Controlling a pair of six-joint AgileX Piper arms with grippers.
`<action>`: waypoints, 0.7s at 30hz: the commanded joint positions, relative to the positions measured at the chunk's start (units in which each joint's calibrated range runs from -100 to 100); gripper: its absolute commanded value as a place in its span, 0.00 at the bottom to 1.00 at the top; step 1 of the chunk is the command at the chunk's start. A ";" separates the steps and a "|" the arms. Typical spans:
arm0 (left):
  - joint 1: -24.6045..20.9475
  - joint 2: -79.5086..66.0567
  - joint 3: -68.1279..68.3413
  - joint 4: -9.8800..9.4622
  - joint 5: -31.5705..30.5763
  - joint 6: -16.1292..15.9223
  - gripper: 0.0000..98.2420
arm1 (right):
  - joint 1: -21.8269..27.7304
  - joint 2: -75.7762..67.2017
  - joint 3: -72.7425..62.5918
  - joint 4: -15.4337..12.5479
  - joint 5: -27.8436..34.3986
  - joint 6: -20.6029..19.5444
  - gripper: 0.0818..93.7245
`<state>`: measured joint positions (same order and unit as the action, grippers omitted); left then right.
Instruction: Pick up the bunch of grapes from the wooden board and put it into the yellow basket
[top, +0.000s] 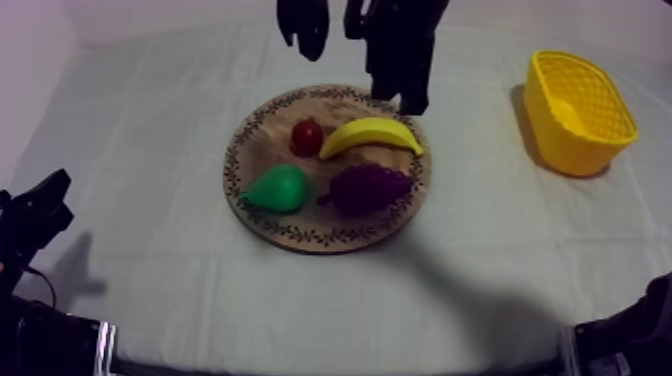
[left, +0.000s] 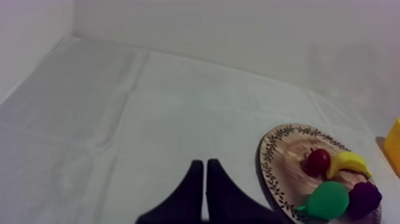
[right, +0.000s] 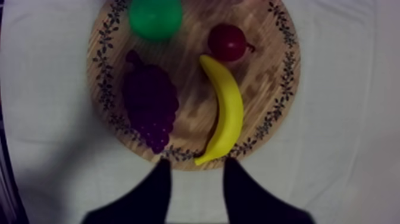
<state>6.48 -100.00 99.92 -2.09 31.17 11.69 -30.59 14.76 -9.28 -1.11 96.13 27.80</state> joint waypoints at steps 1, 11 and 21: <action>0.00 0.00 -0.03 -0.03 -0.05 0.01 0.00 | -0.03 0.08 0.42 0.07 -0.97 0.13 0.55; 0.00 0.00 -0.03 -0.03 -0.05 0.01 0.00 | 0.39 0.34 5.66 -0.46 -10.62 -2.06 0.97; 0.00 0.00 -0.03 -0.03 -0.05 0.01 0.00 | 0.34 3.37 12.74 -1.10 -17.69 -0.79 0.99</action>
<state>6.48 -100.00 99.92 -2.09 31.17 11.69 -30.28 17.67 3.15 -2.10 78.57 26.72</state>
